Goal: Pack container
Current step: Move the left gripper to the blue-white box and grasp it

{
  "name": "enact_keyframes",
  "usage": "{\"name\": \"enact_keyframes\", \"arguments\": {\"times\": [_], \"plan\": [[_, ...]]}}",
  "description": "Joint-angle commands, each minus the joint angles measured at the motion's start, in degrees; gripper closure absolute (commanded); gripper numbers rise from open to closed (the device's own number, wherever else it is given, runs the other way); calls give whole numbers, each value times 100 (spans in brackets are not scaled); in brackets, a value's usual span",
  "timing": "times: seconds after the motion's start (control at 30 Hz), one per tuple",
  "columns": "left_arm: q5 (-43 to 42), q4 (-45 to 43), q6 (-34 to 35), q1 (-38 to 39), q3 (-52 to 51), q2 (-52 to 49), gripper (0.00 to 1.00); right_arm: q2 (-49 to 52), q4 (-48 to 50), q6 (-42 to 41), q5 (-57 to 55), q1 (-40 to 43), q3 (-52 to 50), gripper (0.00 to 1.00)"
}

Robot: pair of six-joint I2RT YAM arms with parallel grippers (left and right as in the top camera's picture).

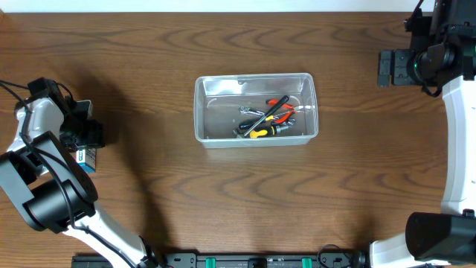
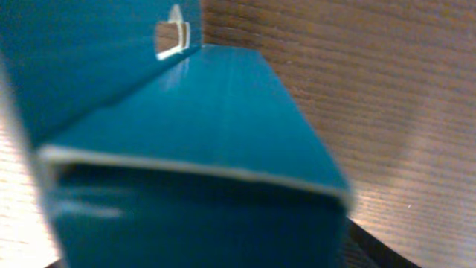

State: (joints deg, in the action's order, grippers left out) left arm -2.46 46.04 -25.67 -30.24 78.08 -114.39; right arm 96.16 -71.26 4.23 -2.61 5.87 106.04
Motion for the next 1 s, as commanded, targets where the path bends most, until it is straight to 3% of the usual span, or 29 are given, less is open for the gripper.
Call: {"name": "enact_keyframes", "arguments": {"times": [0.0, 0.57, 0.87, 0.93, 0.97], "plan": [[-11, 7, -68, -28, -13, -61, 44, 11, -17, 57, -63, 59, -24, 1], [-9, 7, -68, -28, -13, -61, 70, 11, -76, 57, -63, 59, -24, 1], [-9, -17, -68, -28, -13, -61, 78, 11, -98, 59, -63, 59, -24, 1], [-9, -33, -66, -28, -13, -61, 82, 11, -103, 59, -63, 59, -24, 1], [-9, -46, -66, -28, -13, -61, 90, 11, -107, 59, -63, 59, -24, 1]]}}
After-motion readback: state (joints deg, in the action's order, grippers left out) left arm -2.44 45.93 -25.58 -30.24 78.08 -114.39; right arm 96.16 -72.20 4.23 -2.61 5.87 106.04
